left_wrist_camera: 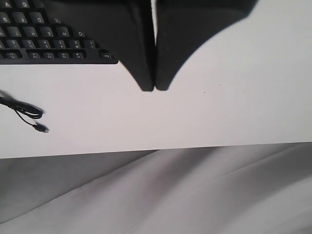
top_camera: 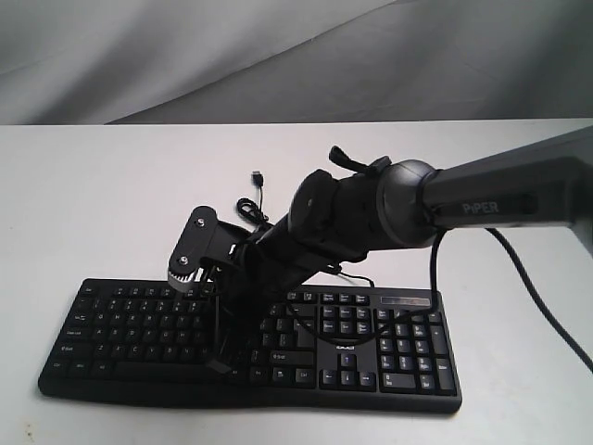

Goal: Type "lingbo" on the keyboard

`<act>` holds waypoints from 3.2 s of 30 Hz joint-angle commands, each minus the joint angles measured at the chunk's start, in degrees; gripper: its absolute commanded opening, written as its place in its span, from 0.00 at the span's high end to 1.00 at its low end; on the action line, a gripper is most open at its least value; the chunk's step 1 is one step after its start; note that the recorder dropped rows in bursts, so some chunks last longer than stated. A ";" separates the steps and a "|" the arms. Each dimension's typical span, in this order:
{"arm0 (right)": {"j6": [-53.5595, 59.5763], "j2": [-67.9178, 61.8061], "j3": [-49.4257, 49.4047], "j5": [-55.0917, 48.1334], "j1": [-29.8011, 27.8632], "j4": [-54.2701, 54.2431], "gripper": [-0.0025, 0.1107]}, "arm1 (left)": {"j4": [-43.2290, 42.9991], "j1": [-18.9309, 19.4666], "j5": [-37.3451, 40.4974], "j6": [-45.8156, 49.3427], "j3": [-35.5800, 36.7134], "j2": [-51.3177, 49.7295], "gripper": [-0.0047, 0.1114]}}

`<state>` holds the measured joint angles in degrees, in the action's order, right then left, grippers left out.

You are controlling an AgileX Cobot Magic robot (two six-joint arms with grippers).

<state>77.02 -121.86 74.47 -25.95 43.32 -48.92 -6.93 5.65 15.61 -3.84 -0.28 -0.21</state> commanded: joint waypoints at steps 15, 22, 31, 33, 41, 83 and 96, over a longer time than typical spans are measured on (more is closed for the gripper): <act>0.12 2.43 0.32 -1.89 2.99 -0.08 0.98 | 0.21 0.06 -0.39 -0.12 0.28 0.21 0.96; 0.12 2.14 0.32 -1.67 4.73 -0.08 0.98 | 0.21 0.06 -0.39 -0.12 0.28 0.21 0.96; 0.12 2.14 0.32 -1.73 5.27 -0.08 0.98 | 0.21 0.06 -0.39 -0.12 0.28 0.21 0.96; 0.12 1.66 0.32 -1.73 5.29 -0.08 0.98 | 0.21 0.06 -0.39 -0.12 0.28 0.21 0.96; 0.28 0.98 0.32 -1.13 5.29 -0.24 0.98 | 0.21 0.06 -0.39 -0.12 0.28 0.21 0.96; -2.09 -2.48 8.32 -1.73 5.29 0.49 0.98 | 0.21 0.06 -0.39 -0.12 0.28 0.21 0.96; -2.35 -4.07 8.32 0.00 5.29 -1.00 0.98 | 0.21 0.06 -0.39 -0.12 0.28 0.21 0.96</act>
<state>74.98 -125.21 82.43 -26.94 48.55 -49.14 -6.93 5.65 15.61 -3.84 -0.28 -0.21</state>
